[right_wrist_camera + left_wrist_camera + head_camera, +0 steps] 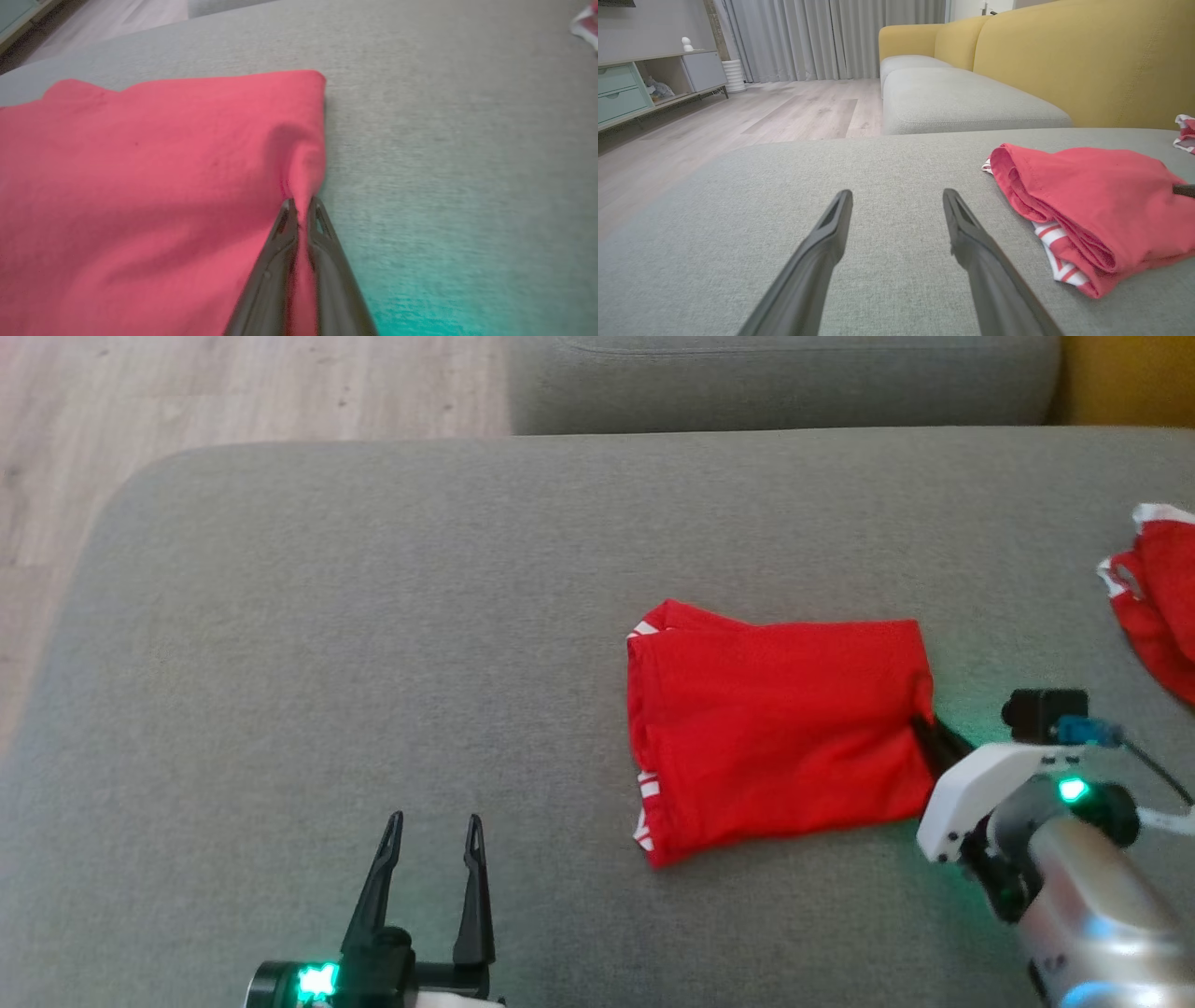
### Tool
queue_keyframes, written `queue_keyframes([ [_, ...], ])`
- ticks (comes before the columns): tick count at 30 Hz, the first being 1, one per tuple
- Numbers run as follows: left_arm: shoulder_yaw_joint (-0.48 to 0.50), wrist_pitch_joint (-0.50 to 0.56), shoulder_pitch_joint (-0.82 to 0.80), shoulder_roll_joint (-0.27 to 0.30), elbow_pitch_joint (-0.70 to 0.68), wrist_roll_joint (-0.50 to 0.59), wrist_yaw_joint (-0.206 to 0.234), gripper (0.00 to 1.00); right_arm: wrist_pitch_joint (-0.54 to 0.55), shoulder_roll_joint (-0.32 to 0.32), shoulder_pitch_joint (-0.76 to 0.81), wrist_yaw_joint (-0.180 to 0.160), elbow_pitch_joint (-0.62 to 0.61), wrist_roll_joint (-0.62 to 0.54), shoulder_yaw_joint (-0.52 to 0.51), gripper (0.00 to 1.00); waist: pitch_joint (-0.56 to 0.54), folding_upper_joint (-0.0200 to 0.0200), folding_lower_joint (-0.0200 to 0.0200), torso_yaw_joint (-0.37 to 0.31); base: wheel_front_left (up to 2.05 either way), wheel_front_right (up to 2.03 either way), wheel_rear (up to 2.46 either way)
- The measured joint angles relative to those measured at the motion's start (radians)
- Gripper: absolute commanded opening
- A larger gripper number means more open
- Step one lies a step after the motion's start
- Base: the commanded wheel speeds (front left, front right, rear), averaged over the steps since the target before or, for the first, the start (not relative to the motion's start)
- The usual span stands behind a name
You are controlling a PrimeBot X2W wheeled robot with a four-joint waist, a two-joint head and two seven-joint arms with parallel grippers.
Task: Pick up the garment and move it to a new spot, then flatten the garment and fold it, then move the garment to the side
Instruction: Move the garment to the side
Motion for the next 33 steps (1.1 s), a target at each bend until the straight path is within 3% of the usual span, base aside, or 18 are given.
queue_keyframes([
  [3,0.002,0.0,0.0,0.0,0.0,-0.002,0.004,1.0,-0.015,-0.026,-0.029,0.0,0.008,-0.001,0.01,0.0,0.002,0.0,0.0,-0.022,0.0,0.0,0.0],
  [18,0.0,0.0,-0.097,-0.001,0.0,0.018,-0.016,1.0,-0.01,-0.288,-0.29,0.0,-0.063,-0.023,-0.054,0.0,0.106,0.0,0.0001,-0.164,0.0,0.0,0.0],
  [29,-0.01,0.0,-0.189,-0.002,-0.002,0.044,-0.033,1.0,0.01,-0.43,-0.357,0.0,-0.04,-0.084,-0.174,0.0,0.194,0.0,0.0002,-0.165,0.0,0.0,0.0],
  [31,-0.008,0.0,-0.192,-0.002,-0.009,0.042,-0.033,1.0,0.01,-0.448,-0.367,0.0,-0.021,-0.118,-0.199,1.0,0.203,0.0,0.0001,-0.158,0.0,0.0,0.0],
  [33,-0.006,0.0,-0.191,-0.002,-0.018,0.031,-0.032,1.0,0.013,-0.446,-0.371,0.0,-0.005,-0.146,-0.218,1.0,0.204,0.0,0.0002,-0.154,0.0,0.0,0.0],
])
